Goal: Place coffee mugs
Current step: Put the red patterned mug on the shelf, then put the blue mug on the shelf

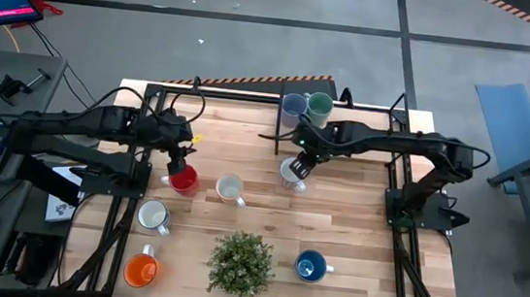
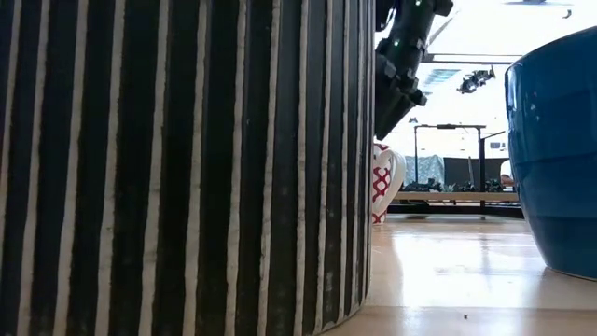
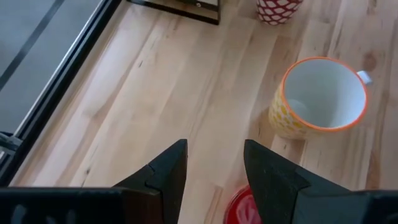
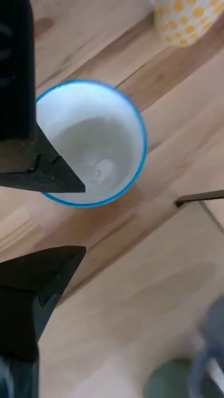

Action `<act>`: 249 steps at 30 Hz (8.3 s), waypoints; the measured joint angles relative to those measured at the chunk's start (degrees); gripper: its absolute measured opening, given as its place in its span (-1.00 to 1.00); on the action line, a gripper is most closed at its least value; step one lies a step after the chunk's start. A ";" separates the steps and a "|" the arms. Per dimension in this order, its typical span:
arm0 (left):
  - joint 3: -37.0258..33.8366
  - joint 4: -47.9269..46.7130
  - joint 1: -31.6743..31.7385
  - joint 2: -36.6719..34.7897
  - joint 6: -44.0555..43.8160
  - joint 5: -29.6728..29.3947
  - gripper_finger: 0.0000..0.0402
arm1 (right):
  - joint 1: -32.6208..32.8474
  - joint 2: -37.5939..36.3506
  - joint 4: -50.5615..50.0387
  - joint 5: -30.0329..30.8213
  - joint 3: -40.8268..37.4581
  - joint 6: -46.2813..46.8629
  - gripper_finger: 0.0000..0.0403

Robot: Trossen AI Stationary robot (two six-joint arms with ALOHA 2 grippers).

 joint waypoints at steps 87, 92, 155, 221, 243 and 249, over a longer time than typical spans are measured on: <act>0.09 -0.27 0.45 -0.22 -0.04 -3.04 -0.27 | -21.38 -19.97 -19.24 16.37 -0.07 -5.98 -1.00; 0.09 -0.27 0.44 -0.22 -0.22 -3.08 -0.27 | -29.59 -15.03 -10.97 8.62 -0.07 -13.01 -1.00; 0.09 -0.34 0.45 -0.22 -2.97 -2.78 -0.27 | -35.49 -8.62 -9.88 -0.06 7.94 -17.22 -0.44; 0.09 0.32 0.36 -0.20 -4.59 -2.80 -0.27 | 46.73 7.43 -17.18 3.06 9.24 44.56 -0.44; 0.09 0.36 0.38 -0.20 -4.52 -2.78 -0.27 | 46.06 7.43 -12.71 -2.45 9.24 47.08 -0.44; 0.09 0.36 0.37 -0.20 -4.52 -2.80 -0.27 | 46.10 9.24 -12.77 -2.45 9.24 46.69 -0.44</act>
